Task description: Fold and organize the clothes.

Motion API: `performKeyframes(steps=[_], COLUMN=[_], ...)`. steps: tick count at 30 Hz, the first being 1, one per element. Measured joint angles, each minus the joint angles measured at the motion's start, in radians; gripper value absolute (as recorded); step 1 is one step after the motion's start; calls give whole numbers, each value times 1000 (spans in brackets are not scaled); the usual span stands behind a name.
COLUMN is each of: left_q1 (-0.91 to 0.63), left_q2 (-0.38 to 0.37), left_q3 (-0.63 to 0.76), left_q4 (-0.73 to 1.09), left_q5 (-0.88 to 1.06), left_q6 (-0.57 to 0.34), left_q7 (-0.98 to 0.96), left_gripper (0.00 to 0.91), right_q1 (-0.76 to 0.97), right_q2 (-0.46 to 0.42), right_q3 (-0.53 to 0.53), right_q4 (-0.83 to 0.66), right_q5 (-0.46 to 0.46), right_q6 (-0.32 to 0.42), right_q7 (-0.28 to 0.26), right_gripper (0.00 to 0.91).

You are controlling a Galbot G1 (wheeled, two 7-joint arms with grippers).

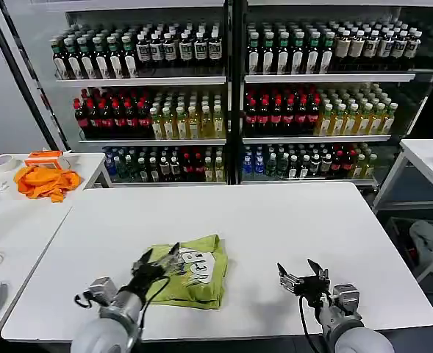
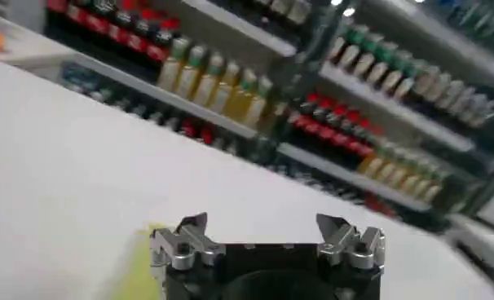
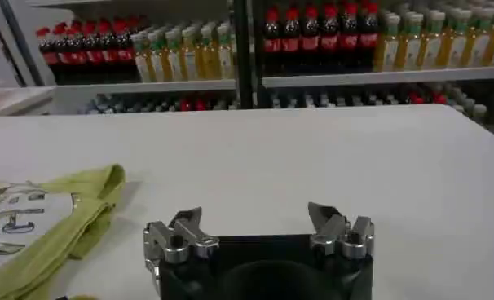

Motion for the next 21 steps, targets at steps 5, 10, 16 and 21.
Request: performKeyframes(steps=[5, 10, 16, 21], left_q1=[7, 2, -14, -36], left_q2=[6, 0, -9, -4], left_q3=[-18, -17, -6, -4], left_q4=[33, 72, 112, 148], left_q5=[32, 45, 36, 21], left_q6=[14, 26, 44, 50], left_q7=[2, 13, 25, 35], left_gripper=[907, 907, 907, 887], right_q1=[-6, -15, -18, -25], right_q2=[-2, -5, -2, -4], right_q3=[3, 12, 14, 22], right_q4=[0, 6, 17, 27], right_q5=[-1, -1, -1, -1], right_q6=[0, 0, 0, 0], right_q7=[1, 0, 0, 0], right_gripper=[907, 907, 907, 907])
